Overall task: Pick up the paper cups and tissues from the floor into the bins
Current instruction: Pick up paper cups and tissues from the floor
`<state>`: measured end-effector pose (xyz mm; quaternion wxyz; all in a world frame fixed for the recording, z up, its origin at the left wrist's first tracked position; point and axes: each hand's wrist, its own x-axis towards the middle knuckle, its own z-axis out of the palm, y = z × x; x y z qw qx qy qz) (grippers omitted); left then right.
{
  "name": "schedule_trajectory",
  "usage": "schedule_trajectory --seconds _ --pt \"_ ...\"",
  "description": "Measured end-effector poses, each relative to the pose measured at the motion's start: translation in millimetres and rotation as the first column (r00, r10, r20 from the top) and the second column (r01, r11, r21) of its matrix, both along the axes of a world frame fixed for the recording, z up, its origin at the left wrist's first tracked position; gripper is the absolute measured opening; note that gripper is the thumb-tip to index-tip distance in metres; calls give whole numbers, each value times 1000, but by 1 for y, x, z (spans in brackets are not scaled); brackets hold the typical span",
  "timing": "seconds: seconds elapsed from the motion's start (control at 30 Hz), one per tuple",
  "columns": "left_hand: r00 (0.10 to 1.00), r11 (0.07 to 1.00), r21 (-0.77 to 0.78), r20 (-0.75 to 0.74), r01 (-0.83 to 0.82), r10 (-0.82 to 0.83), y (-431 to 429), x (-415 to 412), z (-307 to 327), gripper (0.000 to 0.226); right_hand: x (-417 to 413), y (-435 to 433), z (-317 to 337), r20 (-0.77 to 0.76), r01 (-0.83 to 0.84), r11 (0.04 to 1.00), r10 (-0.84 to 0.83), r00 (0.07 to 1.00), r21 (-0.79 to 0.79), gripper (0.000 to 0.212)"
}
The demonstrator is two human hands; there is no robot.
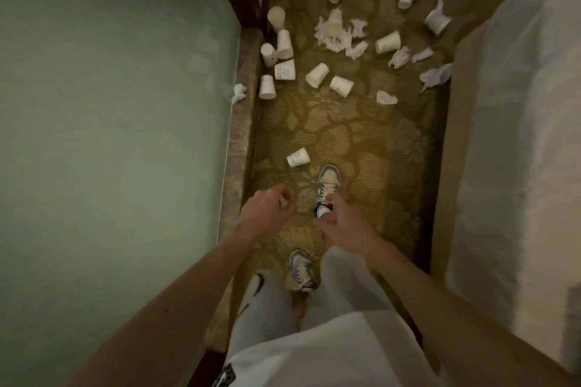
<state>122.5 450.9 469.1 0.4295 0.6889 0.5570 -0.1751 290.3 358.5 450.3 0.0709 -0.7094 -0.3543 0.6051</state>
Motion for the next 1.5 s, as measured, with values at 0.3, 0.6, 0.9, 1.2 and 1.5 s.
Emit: schedule_trajectory --seconds 0.3,0.6,0.9,1.2,1.5 --pt "995 991 -131 -100 -24 10 109 34 -206 34 17 122 -208 -49 -25 981 15 999 -194 59" --pt "974 947 -260 -173 -186 144 133 18 -427 29 -6 153 -413 -6 96 937 -104 995 -335 53" --pt "820 648 -514 -240 -562 520 131 18 -512 36 -14 174 -490 -11 329 868 -359 933 -370 50" --pt "645 469 -531 -209 -706 735 143 8 -506 53 -9 201 -482 17 242 932 -247 969 -269 21" --pt "780 722 -384 8 -576 626 205 -5 -458 34 -36 279 -435 78 351 936 -348 934 -24 53"
